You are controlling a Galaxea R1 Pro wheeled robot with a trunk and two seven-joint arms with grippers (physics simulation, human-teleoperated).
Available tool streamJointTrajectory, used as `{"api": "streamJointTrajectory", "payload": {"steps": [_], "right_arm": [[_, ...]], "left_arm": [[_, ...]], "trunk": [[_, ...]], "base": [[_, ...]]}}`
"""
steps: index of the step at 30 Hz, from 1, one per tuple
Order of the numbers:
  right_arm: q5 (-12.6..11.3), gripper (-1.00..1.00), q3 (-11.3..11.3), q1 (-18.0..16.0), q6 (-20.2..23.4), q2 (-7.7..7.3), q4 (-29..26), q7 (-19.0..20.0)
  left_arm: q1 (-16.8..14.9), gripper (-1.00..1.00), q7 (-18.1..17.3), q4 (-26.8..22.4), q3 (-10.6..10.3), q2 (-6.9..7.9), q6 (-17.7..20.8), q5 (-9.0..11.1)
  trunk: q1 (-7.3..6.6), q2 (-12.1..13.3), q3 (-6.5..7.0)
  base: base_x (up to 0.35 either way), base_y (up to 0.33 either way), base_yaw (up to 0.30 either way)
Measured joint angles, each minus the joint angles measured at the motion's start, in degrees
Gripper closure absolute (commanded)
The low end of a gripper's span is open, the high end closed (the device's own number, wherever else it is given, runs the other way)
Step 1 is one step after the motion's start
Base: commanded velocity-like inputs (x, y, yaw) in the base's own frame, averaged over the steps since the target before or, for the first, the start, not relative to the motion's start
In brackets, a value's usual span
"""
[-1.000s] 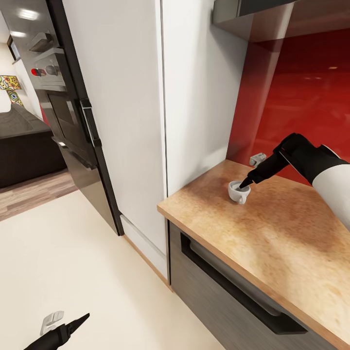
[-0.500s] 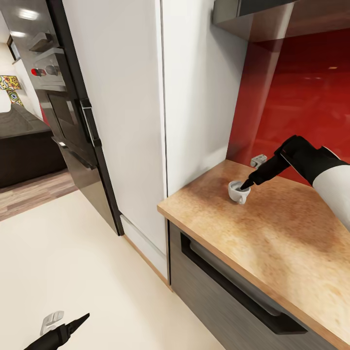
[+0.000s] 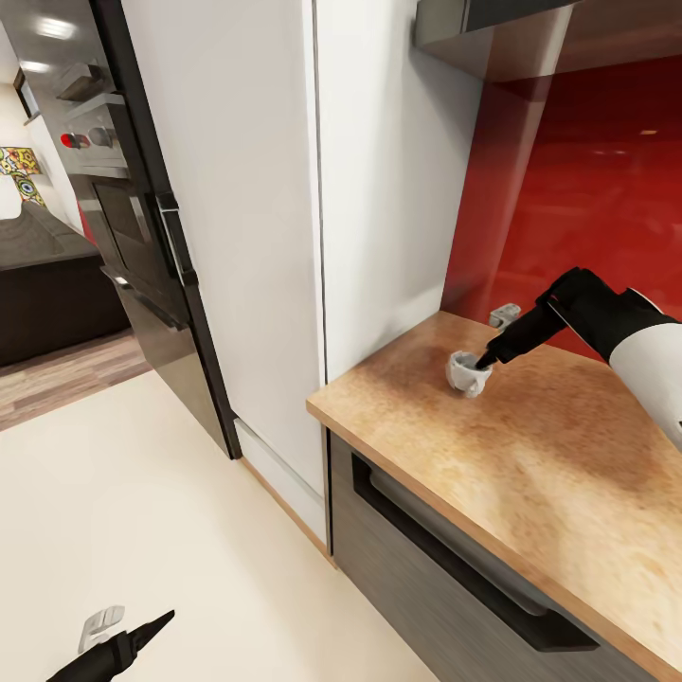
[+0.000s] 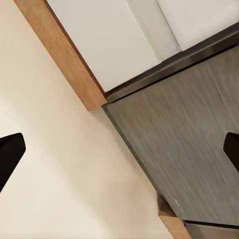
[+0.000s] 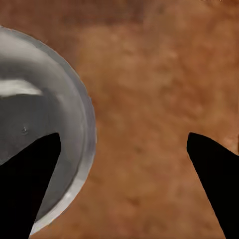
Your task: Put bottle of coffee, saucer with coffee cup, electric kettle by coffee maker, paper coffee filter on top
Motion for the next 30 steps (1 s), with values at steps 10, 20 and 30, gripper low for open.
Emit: {"api": "streamJointTrajectory", "payload": {"steps": [10,20,30], "right_arm": [[0.61,1.0,0.0,-0.05,-0.74,0.17,-0.01,-0.06],[0.56,1.0,-0.01,-0.03,-0.42,0.26,-0.15,0.02],[0.39,1.0,-0.21,-0.04,0.34,0.04,-2.01,0.51]], "left_arm": [[0.03,-1.0,0.0,0.0,0.0,-0.01,0.0,0.0],[0.05,-1.0,0.0,0.0,0.0,0.04,0.0,0.0],[0.02,-1.0,0.0,0.0,0.0,0.03,0.0,0.0]], "trunk": [[0.0,0.0,0.01],[0.0,0.0,0.01],[0.0,0.0,0.0]], "base": [[0.0,0.0,0.0],[0.0,0.0,0.0],[0.0,0.0,0.0]]}}
